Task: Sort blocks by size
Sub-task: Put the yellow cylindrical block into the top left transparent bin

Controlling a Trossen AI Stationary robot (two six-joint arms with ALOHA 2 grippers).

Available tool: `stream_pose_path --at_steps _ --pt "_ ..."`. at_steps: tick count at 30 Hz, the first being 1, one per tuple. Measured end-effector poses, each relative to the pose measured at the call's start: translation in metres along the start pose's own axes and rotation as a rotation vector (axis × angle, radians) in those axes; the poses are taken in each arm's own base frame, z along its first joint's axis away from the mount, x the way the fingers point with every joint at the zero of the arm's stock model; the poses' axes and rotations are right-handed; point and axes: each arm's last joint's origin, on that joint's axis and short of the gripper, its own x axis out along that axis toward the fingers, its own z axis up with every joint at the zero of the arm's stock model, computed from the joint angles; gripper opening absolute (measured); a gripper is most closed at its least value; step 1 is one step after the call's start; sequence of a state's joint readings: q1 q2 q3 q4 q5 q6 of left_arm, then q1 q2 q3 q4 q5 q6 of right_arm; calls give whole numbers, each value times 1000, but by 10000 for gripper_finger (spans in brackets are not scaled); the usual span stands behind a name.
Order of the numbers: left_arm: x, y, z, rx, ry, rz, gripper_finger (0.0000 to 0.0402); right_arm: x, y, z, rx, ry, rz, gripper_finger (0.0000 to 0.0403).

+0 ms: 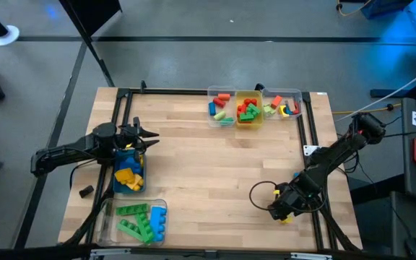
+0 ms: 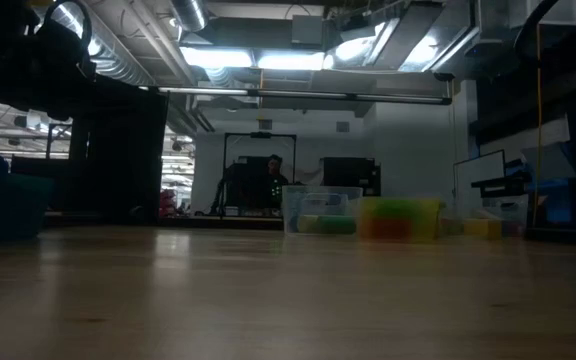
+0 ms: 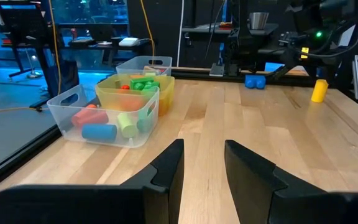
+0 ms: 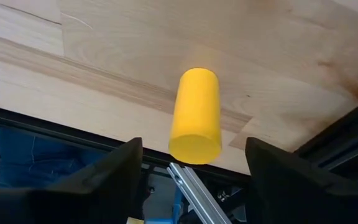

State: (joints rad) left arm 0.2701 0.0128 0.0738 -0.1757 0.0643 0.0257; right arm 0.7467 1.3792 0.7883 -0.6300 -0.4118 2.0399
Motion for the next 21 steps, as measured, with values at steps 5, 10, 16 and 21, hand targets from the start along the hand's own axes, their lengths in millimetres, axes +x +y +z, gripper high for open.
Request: stream_pose_path --at_steps 5,10,16,21 --pt "0 0 0 0 0 0 100 0 0 1 -1 -17 8 262" --pt "0 0 0 0 0 0 100 0 0 1 3 -24 10 237" --pt "0 0 0 0 0 0 100 0 1 0 -6 -12 18 230" --pt "0 0 0 0 0 0 100 0 2 0 -7 -25 27 230"
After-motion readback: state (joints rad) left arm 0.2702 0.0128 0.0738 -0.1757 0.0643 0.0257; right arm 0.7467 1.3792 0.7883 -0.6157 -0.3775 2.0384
